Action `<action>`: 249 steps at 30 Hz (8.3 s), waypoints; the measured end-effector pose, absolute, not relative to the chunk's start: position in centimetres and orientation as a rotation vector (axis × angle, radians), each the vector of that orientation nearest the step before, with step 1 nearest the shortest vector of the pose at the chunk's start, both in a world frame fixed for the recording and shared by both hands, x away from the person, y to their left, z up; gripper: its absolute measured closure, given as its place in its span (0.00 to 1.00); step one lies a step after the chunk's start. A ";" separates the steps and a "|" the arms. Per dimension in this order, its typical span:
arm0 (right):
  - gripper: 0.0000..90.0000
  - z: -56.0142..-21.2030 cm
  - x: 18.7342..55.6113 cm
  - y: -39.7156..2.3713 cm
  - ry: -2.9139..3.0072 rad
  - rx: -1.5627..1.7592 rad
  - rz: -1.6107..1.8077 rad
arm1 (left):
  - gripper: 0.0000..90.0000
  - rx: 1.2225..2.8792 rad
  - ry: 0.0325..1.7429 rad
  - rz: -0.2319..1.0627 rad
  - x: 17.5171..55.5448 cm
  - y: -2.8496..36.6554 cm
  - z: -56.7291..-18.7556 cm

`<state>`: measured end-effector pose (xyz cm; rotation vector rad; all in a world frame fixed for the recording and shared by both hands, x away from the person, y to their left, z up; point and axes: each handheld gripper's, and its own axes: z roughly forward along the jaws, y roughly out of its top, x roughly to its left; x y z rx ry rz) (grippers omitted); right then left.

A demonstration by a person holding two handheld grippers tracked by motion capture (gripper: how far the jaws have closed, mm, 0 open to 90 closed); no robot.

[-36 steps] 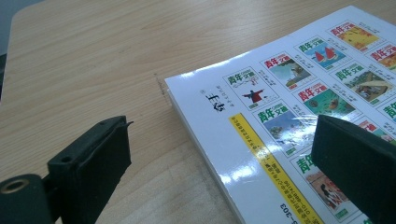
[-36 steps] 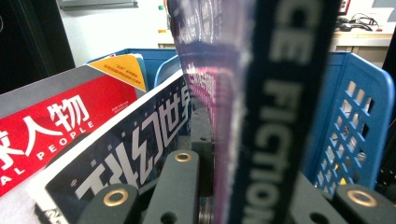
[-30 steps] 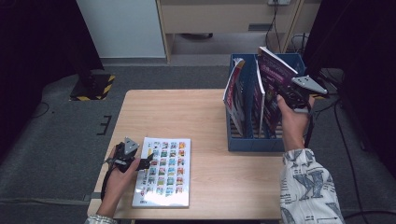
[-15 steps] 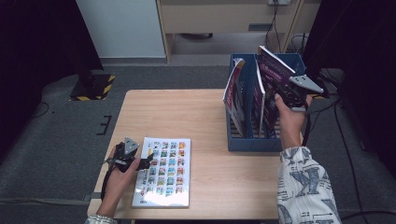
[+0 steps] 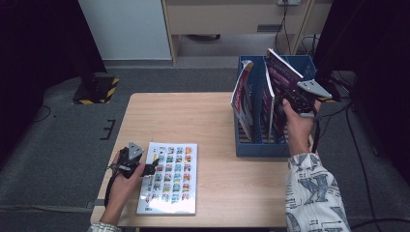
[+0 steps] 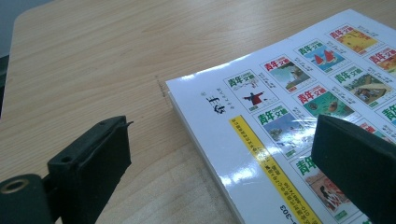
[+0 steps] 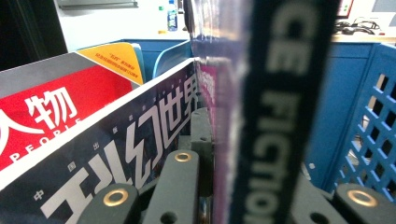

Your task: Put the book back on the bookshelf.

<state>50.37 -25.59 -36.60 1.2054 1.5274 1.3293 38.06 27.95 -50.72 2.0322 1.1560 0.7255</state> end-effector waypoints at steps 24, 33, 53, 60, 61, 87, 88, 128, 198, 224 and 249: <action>0.93 -39.4 50.2 -26.0 1.536 1.230 1.330 | 0.05 2.042 1.145 0.735 38.1 27.8 -50.7; 0.93 -39.6 50.3 -25.7 1.571 1.216 1.335 | 0.05 2.048 1.140 0.739 38.1 27.8 -50.7; 0.93 -40.8 50.2 -25.4 1.648 1.222 1.318 | 0.05 2.051 1.140 0.741 38.1 27.8 -50.7; 0.93 -41.1 50.0 -25.0 1.671 1.221 1.316 | 0.05 2.050 1.139 0.741 38.0 27.8 -50.7; 0.93 -41.1 49.9 -25.0 1.672 1.220 1.314 | 0.04 2.050 1.139 0.740 38.0 27.8 -50.7; 0.87 -41.1 49.7 -25.3 1.703 1.217 1.350 | 0.05 2.052 1.140 0.740 38.0 27.8 -50.7; 0.86 -41.0 49.7 -25.4 1.702 1.214 1.361 | 0.05 2.052 1.140 0.740 38.0 27.8 -50.7; 0.93 -39.4 50.2 -26.1 1.527 1.236 1.360 | 0.05 2.053 1.137 0.738 38.1 27.7 -50.7; 0.48 -41.4 47.4 -25.0 1.570 1.222 1.312 | 0.04 2.059 1.099 0.741 38.2 27.4 -50.8; 0.42 -41.2 45.8 -24.7 1.586 1.206 1.301 | 0.04 2.054 1.095 0.733 38.2 27.3 -50.8; 0.40 -41.2 44.7 -24.8 1.597 1.199 1.278 | 0.04 2.041 1.108 0.737 38.1 27.5 -50.5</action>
